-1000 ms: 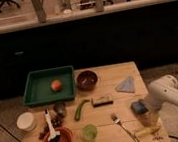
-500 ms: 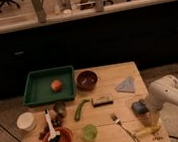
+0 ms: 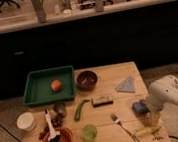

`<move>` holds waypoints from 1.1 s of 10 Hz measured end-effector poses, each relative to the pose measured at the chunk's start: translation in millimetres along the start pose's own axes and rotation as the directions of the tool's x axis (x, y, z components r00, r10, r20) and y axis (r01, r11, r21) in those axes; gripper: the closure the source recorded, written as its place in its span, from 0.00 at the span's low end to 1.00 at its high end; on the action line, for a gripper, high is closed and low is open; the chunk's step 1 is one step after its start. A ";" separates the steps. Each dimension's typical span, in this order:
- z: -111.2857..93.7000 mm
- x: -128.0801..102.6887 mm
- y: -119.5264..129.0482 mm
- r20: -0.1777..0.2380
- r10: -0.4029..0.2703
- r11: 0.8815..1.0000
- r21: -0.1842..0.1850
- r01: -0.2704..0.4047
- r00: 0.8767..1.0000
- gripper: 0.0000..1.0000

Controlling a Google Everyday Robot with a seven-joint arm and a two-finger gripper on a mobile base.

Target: Wipe purple bowl with sponge

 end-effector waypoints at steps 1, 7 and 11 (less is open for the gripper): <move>-1.7 0.7 0.2 -0.003 -0.020 1.000 -0.010 0.019 1.000 0.20; -6.3 -5.3 -5.4 0.005 -0.060 0.998 -0.036 0.060 0.998 0.20; -6.2 -9.2 -6.6 -0.006 -0.068 0.997 -0.034 0.068 0.998 0.51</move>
